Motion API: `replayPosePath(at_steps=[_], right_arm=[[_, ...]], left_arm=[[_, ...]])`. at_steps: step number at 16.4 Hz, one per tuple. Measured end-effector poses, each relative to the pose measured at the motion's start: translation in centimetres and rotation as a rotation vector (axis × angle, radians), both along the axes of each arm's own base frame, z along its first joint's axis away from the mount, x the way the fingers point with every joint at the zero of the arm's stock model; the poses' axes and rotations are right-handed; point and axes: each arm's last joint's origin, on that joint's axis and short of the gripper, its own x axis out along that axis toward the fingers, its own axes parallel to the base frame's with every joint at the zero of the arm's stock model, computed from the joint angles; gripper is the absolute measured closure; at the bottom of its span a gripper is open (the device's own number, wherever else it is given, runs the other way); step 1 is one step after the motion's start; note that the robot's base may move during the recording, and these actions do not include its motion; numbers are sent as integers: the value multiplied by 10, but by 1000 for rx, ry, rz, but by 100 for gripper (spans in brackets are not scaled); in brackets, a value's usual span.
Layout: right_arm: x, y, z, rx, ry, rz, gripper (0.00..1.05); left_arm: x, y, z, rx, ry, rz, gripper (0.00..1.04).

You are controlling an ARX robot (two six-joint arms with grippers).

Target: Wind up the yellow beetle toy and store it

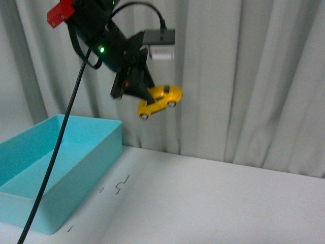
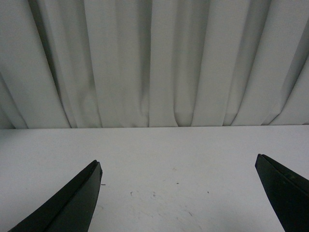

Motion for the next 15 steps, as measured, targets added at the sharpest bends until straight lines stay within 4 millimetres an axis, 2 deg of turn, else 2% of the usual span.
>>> replayPosePath(at_steps=[2, 4, 7, 10, 15], right_arm=[[0, 0, 0, 0, 0, 0, 7], [0, 0, 0, 0, 0, 0, 7], [0, 0, 0, 0, 0, 0, 7], [0, 0, 0, 0, 0, 0, 7], [0, 0, 0, 0, 0, 0, 7]], left_arm=[[4, 36, 31, -53, -90, 175, 73], [2, 75, 34, -48, -112, 385, 73], [-6, 107, 17, -17, -32, 661, 73], [-10, 122, 3, -51, 65, 864, 73], [-4, 142, -53, -90, 209, 1102, 73]])
